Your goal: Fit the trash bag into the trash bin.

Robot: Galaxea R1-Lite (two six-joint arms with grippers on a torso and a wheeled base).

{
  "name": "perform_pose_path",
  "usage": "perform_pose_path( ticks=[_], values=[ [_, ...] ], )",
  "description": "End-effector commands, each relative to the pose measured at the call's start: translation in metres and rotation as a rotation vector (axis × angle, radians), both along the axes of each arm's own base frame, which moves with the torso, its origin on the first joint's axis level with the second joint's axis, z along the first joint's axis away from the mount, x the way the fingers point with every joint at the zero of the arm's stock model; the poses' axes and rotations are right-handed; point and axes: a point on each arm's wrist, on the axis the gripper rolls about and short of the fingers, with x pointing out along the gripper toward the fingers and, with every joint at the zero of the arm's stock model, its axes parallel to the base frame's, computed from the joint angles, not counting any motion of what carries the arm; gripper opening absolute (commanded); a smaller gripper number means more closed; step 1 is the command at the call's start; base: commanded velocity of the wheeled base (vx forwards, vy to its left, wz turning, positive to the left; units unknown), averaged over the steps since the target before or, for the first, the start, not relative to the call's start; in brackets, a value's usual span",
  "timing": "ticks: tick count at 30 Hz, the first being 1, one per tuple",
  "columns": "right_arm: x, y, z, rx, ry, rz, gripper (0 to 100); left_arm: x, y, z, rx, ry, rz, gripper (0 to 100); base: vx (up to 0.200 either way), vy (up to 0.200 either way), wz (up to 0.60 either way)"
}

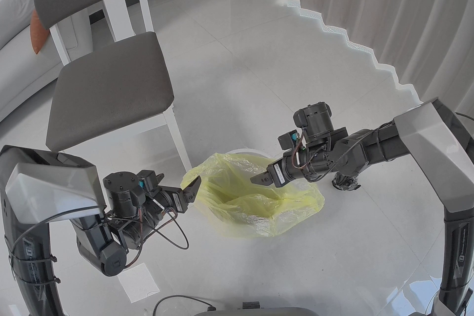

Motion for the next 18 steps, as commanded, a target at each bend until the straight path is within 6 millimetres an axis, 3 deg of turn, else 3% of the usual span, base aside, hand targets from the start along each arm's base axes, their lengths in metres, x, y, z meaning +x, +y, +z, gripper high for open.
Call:
perform_pose_path(
  ticks=[1, 9, 18],
  values=[
    [0.008, 0.006, -0.015, -0.016, 0.009, 0.011, 100, -0.004, 0.000, 0.019, -0.026, -0.062, 0.000, 100, 0.000, 0.000, 0.00],
    [0.019, 0.009, -0.026, -0.034, -0.009, 0.023, 100, -0.008, -0.004, 0.028, -0.038, -0.087, -0.019, 100, 0.000, 0.000, 0.00],
    [0.028, -0.001, -0.020, -0.048, -0.050, 0.019, 100, -0.012, -0.007, 0.032, -0.042, -0.095, -0.033, 100, 0.000, 0.000, 0.00]
  ],
)
